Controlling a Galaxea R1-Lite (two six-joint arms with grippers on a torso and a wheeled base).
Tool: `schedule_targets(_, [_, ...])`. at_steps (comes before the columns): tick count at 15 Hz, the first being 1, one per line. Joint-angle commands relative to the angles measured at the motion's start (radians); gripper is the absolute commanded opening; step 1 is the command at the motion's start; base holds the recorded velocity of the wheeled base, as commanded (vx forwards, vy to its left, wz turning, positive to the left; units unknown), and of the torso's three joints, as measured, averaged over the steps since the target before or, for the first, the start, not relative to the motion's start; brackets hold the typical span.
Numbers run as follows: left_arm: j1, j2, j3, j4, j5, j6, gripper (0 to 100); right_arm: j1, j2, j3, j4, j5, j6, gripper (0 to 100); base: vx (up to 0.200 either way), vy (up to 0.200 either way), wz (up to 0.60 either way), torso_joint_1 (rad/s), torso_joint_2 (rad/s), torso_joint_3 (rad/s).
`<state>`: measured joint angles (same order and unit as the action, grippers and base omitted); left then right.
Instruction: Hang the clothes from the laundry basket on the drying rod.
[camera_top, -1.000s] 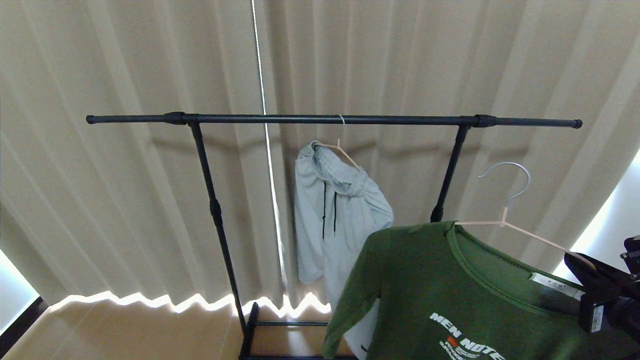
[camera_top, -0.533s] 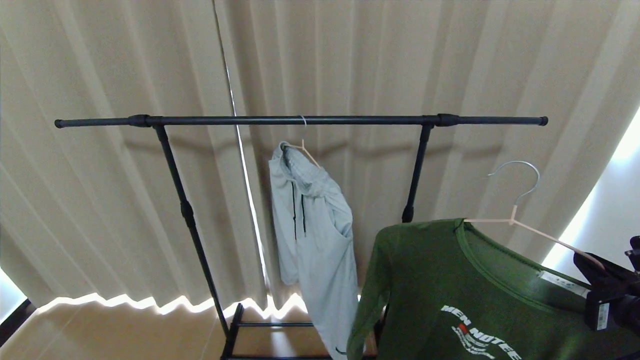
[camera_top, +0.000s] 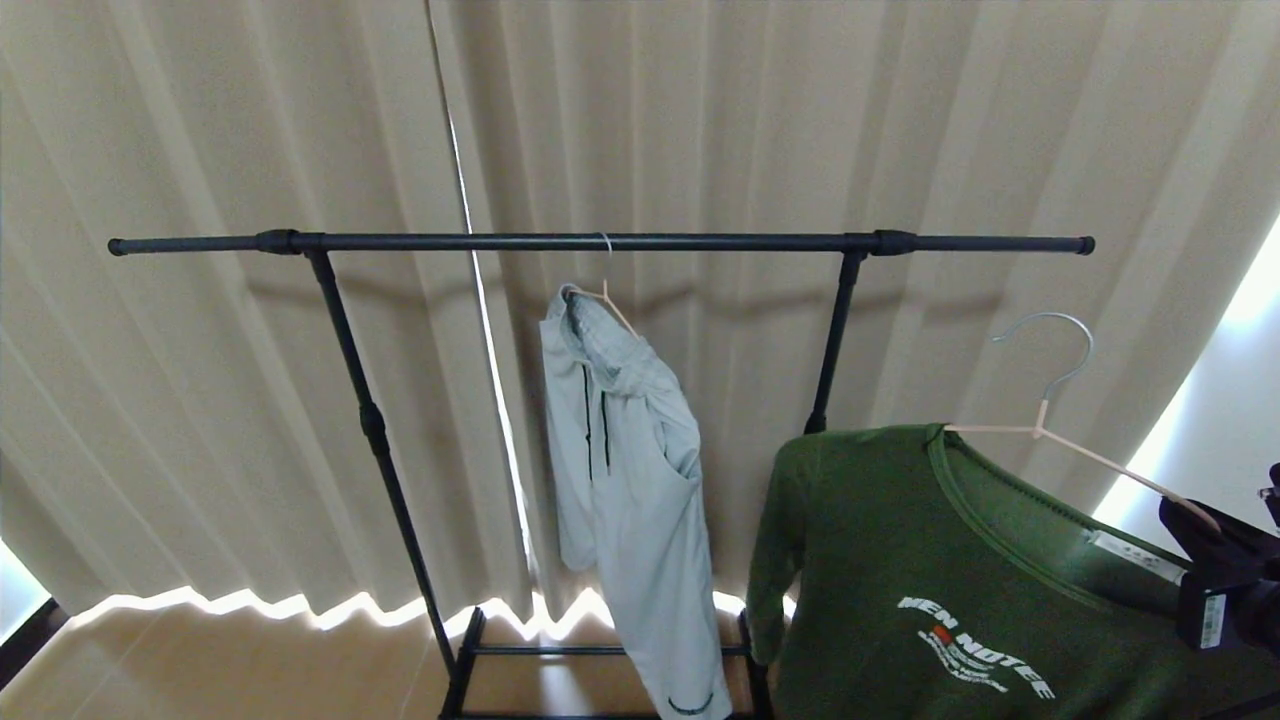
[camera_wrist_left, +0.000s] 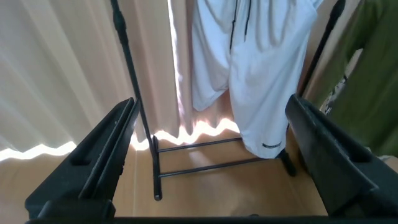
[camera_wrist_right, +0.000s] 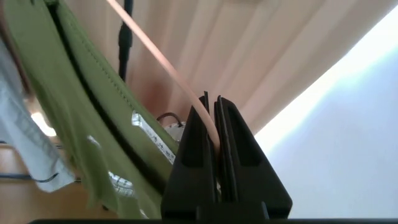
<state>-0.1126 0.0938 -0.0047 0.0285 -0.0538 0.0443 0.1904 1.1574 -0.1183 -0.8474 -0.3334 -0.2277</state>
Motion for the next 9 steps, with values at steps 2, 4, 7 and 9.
schedule_targets(2, [-0.001, 0.004, 0.0, 0.001, -0.001, 0.002, 100, 0.012, 0.007, -0.007, 0.001, -0.001, 0.005, 0, 0.2, 0.0, 0.0, -0.007, 0.0, 0.007])
schedule_targets(4, [-0.001, 0.004, 0.0, 0.001, -0.001, 0.003, 100, 0.067, 0.045, -0.024, 0.011, -0.003, 0.005, 0, 0.2, 0.0, 0.0, 0.015, 0.01, 0.002])
schedule_targets(7, [-0.002, 0.004, 0.0, 0.001, -0.001, 0.002, 100, 0.092, 0.122, -0.087, 0.007, -0.007, 0.005, 0, 0.2, 0.0, 0.0, -0.001, 0.0, 0.005])
schedule_targets(9, [-0.001, 0.003, 0.0, 0.001, -0.001, 0.003, 100, 0.092, 0.179, -0.15, 0.002, -0.007, 0.007, 0, 0.2, 0.0, 0.0, 0.005, 0.0, 0.005])
